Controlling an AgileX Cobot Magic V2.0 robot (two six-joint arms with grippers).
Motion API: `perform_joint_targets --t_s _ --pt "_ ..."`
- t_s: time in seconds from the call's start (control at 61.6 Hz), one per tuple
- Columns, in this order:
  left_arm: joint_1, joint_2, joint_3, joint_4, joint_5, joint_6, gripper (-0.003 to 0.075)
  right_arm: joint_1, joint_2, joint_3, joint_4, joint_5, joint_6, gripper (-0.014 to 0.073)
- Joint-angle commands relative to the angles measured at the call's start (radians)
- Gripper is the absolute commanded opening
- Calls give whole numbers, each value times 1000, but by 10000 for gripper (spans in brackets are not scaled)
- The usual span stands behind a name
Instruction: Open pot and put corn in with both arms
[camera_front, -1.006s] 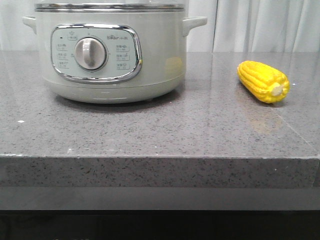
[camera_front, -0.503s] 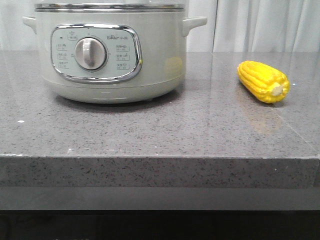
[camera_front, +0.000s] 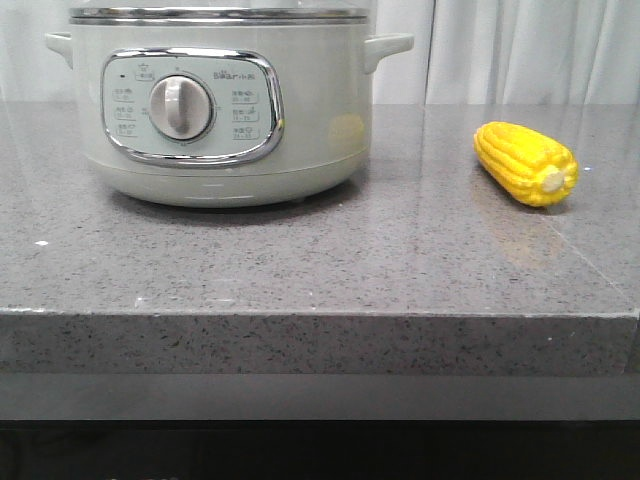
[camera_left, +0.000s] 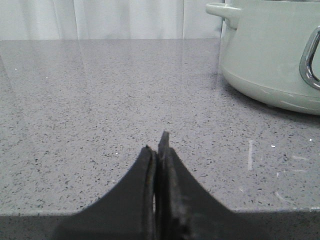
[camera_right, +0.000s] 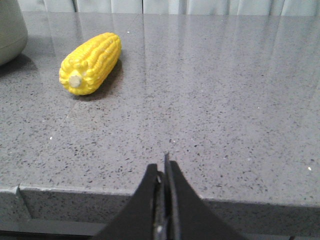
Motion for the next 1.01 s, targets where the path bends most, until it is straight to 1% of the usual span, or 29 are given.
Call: perform_joint_targets --t_s 0.0,0.146,0.308,0.487,0.568,0.698,0.811,0.909,0.99 --pt "2 -14 12 -3 -85 2 -20 -7 -22 -12 0 -80 -6 -121" --pt "2 -14 12 -3 -85 2 -20 -7 -22 -12 0 -80 -6 -121" --pt "2 -14 12 -3 -117 2 -20 -7 -22 -12 0 -88 -6 -121" --pt "2 -14 -12 -90 -139 -2 -20 -7 -21 -47 0 -91 -6 -121" --pt "2 -3 -75 -88 -126 -2 -20 -7 -21 -100 0 -62 -6 -121" --pt "2 87 -236 -62 -35 -2 -20 -7 22 -247 0 16 -6 -120" --pt "2 234 -382 -62 29 -2 -20 -7 118 -391 0 46 -6 -120" --pt "2 372 -508 -62 32 -2 -20 -7 229 -493 0 47 -6 -120" --pt "2 440 -575 -62 32 -2 -20 -7 298 -556 0 48 -6 -120"
